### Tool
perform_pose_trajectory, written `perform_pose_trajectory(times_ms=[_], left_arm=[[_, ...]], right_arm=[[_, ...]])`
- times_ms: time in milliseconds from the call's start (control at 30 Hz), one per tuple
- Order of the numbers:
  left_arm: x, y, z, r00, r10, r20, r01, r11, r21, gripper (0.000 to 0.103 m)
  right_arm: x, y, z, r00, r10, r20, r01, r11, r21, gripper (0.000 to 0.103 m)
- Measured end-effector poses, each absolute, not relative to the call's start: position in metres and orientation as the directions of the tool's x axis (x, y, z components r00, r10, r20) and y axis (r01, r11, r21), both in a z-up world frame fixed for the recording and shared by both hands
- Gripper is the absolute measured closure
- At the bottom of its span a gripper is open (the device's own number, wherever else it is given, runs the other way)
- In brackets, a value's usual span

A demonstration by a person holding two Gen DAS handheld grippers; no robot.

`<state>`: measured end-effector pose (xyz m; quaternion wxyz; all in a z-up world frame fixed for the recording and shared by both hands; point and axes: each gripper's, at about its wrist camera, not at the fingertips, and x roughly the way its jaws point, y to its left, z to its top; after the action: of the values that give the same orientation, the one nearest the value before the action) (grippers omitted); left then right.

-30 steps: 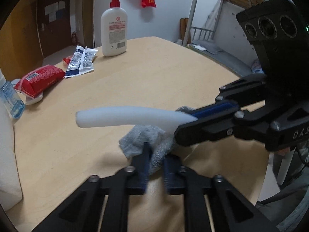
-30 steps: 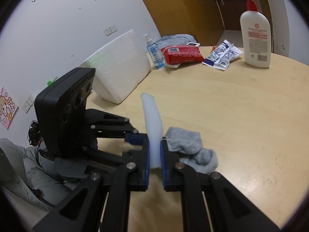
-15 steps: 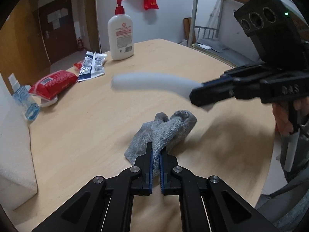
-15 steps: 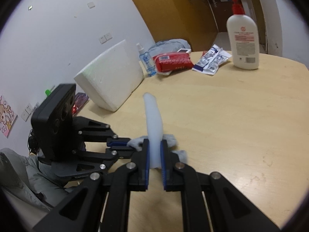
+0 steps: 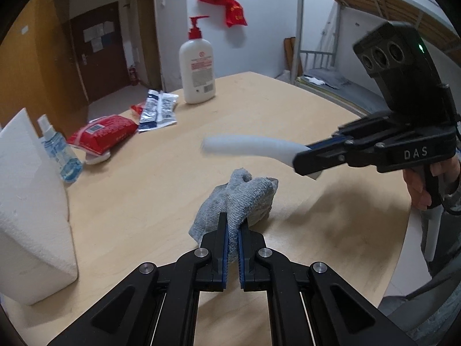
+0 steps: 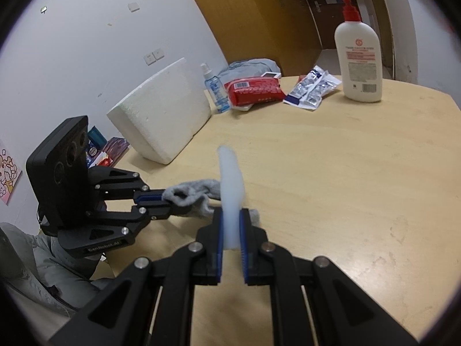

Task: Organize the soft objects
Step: 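Close the left gripper on the grey sock and lift it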

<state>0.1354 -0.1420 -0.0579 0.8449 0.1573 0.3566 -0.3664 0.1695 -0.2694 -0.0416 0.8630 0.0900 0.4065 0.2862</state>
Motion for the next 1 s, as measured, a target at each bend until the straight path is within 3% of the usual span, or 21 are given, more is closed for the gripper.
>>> perform_pose_trajectory(times_ms=[700,1000], left_arm=[[0.109,-0.064,-0.018,0.736,-0.398,-0.548,0.446,0.894,-0.050,0.098],[0.091,-0.036,-0.011,0.831,-0.256,-0.495,0.261,0.963,-0.060,0.098]], right_arm=[[0.144,-0.262,-0.021,0.618,0.523,-0.587,-0.390,0.852,0.348,0.090],[0.129,-0.238,-0.022,0.733,0.334,-0.593,-0.246,0.942,0.227,0.090]])
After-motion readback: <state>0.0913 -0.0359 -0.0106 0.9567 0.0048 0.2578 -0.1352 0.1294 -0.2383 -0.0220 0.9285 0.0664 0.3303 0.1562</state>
